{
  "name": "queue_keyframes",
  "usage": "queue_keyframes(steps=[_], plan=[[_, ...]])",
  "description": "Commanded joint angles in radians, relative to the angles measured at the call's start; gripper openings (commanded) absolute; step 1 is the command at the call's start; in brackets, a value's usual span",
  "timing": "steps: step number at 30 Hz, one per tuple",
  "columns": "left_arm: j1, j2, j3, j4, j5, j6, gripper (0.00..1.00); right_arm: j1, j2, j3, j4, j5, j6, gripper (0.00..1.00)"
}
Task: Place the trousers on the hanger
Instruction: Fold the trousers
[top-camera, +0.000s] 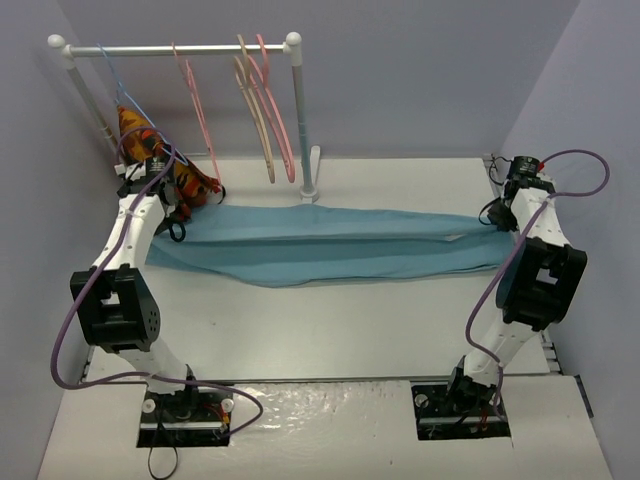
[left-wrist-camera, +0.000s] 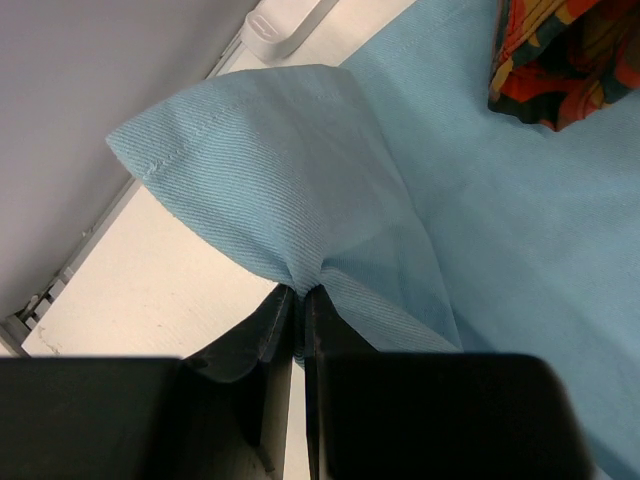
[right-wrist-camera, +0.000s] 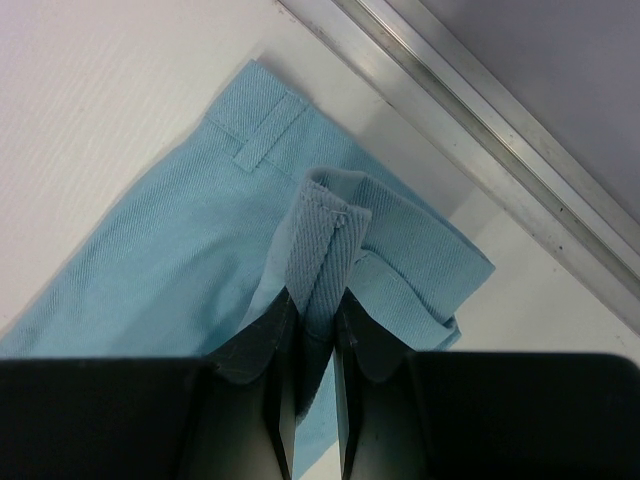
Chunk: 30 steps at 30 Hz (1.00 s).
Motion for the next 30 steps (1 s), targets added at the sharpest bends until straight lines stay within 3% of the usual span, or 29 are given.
queue_keyframes(steps=[1, 16, 21, 24, 26, 30], plan=[[0.048, 0.035, 0.125, 0.06, -0.249, 0.031, 0.0, -0.056, 0.023, 0.098, 0.138, 0.194, -0.063, 0.0], [0.039, 0.241, 0.272, 0.062, -0.219, 0.024, 0.01, -0.02, 0.162, 0.232, 0.138, 0.107, -0.08, 0.02], [0.038, 0.29, 0.295, 0.096, -0.168, 0.026, 0.07, -0.005, 0.224, 0.286, 0.139, 0.06, -0.083, 0.12], [0.038, 0.29, 0.306, 0.112, -0.137, 0.035, 0.16, -0.005, 0.235, 0.305, 0.139, 0.025, -0.09, 0.25], [0.038, 0.269, 0.309, 0.132, -0.103, 0.046, 0.24, -0.005, 0.23, 0.317, 0.138, -0.003, -0.1, 0.42], [0.04, 0.163, 0.269, 0.229, -0.033, 0.073, 0.68, -0.003, 0.184, 0.369, 0.138, -0.065, -0.131, 0.73]])
